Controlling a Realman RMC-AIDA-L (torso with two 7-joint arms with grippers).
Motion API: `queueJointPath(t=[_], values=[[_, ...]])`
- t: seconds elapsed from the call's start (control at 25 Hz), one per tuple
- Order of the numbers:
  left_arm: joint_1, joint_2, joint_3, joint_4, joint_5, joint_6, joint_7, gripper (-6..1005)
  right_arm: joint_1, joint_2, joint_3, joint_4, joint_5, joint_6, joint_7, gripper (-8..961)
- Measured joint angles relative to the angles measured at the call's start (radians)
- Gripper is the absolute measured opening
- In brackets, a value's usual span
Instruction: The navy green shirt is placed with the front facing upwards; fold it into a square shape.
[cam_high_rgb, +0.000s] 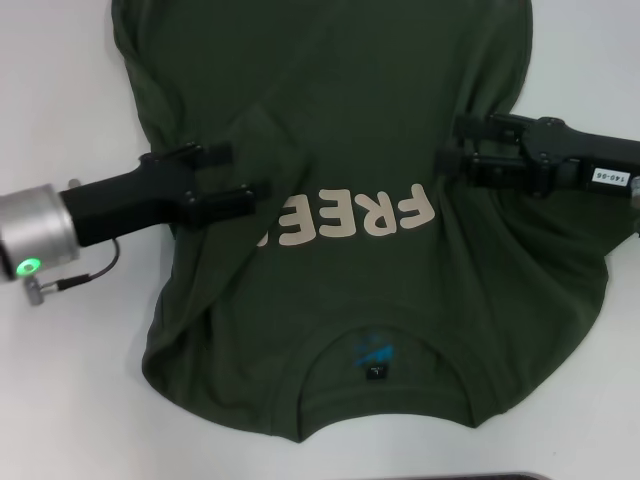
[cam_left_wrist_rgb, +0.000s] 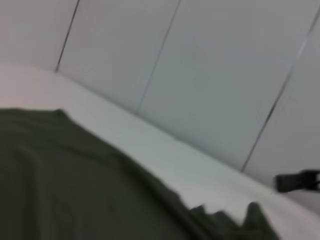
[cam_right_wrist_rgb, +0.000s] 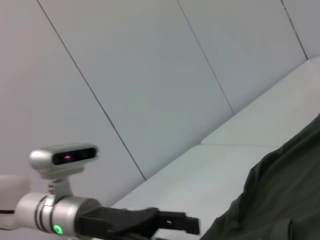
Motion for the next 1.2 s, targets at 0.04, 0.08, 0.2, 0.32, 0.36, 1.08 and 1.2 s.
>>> queueJointPath(t=[0.04,0.08,0.2,0.32,0.36,1.08,1.2], values=[[-0.012,-0.001,0.020,0.000,0.002,-0.034,-0.014,873,0.001,-0.004,0.003,0.000,0.000,-0.004,0.003,911],[-0.023,-0.003,0.038,-0.003,0.007,-0.066,-0.025,873,0.001,-0.006,0.006,0.000,0.000,-0.006,0.005,911],[-0.060,-0.004,0.067,-0.029,0.019,-0.131,-0.035,873,0.001,-0.018,0.016,-0.004,0.001,-0.008,0.015,911],[-0.092,0.001,0.076,-0.068,0.023,-0.169,-0.037,872,-0.005,-0.025,0.035,-0.012,0.002,-0.021,0.030,911],[-0.099,0.004,0.077,-0.077,0.026,-0.181,-0.037,871,-0.008,-0.026,0.042,-0.013,0.002,-0.028,0.033,911],[-0.101,0.015,0.102,-0.075,0.076,-0.351,-0.128,852,-0.022,-0.024,0.096,-0.015,0.002,-0.078,0.042,912],[-0.094,0.030,0.104,-0.077,0.087,-0.343,-0.159,849,-0.023,-0.024,0.098,-0.015,0.002,-0.077,0.042,912]])
